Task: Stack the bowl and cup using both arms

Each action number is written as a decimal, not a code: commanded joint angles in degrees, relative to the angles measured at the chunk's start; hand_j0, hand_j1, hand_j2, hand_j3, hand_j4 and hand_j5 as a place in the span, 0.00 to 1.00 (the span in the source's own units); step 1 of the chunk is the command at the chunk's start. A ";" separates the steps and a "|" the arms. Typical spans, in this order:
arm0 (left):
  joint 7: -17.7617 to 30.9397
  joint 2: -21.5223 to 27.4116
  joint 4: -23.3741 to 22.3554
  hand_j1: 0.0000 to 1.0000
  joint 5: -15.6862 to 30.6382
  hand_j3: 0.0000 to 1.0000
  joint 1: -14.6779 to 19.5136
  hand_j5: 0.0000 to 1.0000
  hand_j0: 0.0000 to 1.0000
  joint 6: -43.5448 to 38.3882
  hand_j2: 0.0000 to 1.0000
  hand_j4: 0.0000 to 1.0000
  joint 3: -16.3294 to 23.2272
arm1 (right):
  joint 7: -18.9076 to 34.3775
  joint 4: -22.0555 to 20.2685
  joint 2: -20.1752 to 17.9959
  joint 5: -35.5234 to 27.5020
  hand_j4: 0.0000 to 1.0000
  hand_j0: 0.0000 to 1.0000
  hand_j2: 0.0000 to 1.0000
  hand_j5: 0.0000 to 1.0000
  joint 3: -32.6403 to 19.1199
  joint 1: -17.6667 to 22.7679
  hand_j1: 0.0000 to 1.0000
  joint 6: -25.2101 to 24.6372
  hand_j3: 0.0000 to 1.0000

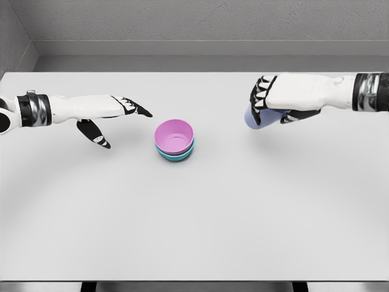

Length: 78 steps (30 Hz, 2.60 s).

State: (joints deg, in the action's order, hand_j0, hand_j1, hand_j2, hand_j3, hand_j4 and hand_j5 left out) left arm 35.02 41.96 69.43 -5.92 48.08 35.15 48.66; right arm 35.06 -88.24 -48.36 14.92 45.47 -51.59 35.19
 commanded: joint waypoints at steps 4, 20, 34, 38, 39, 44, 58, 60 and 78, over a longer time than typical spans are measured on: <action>-0.02 0.14 0.00 1.00 0.38 1.00 0.00 1.00 1.00 -0.15 1.00 1.00 -0.05 | -0.06 -0.26 2.31 -0.33 0.46 0.46 0.46 0.46 0.06 -0.70 0.46 -0.19 0.46; -0.02 0.32 0.09 1.00 0.38 1.00 0.00 1.00 1.00 -0.15 1.00 1.00 -0.05 | -0.06 -1.84 8.11 -0.16 0.46 0.46 0.46 0.46 0.76 -2.55 0.46 -0.19 0.46; -0.02 0.32 0.00 1.00 0.38 1.00 -0.09 1.00 1.00 -0.15 1.00 1.00 -0.05 | -0.06 -8.78 13.56 0.11 0.46 0.46 0.46 0.46 5.68 -6.15 0.46 -0.19 0.46; -0.02 0.32 0.00 1.00 0.38 1.00 0.00 1.00 1.00 -0.15 1.00 1.00 -0.05 | -0.06 -9.23 14.26 0.02 0.46 0.46 0.46 0.46 5.68 -6.68 0.46 -0.19 0.46; -0.02 0.32 0.00 1.00 0.38 1.00 0.00 1.00 1.00 -0.15 1.00 1.00 -0.05 | -0.06 -9.23 14.35 0.02 0.46 0.46 0.46 0.46 5.59 -6.77 0.46 -0.19 0.46; -0.02 0.32 0.00 1.00 0.38 1.00 -0.09 1.00 1.00 -0.15 1.00 1.00 -0.05 | -0.06 -7.38 16.28 -0.07 0.47 0.47 0.47 0.47 5.50 -7.12 0.47 -0.19 0.47; -0.02 0.32 0.00 1.00 0.38 1.00 -0.09 1.00 1.00 -0.15 1.00 1.00 -0.05 | -0.06 -2.99 18.48 0.55 0.47 0.47 0.47 0.47 8.23 -6.68 0.47 -0.19 0.47; -0.02 0.23 0.09 1.00 0.38 1.00 -0.09 1.00 1.00 -0.15 1.00 1.00 -0.05 | -0.06 -2.19 18.57 0.64 0.47 0.47 0.47 0.47 8.58 -6.68 0.47 -0.19 0.47; -0.02 0.23 0.00 1.00 0.38 1.00 -0.09 1.00 1.00 -0.15 1.00 1.00 -0.05 | -0.06 3.61 20.59 1.51 0.47 0.47 0.47 0.47 8.93 -6.94 0.47 -0.19 0.47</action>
State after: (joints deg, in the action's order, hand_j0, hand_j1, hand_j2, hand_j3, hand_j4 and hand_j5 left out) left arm 35.02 42.14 69.43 -5.92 47.99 35.14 48.66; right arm 35.06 -85.46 -28.13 16.43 54.46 -58.54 35.17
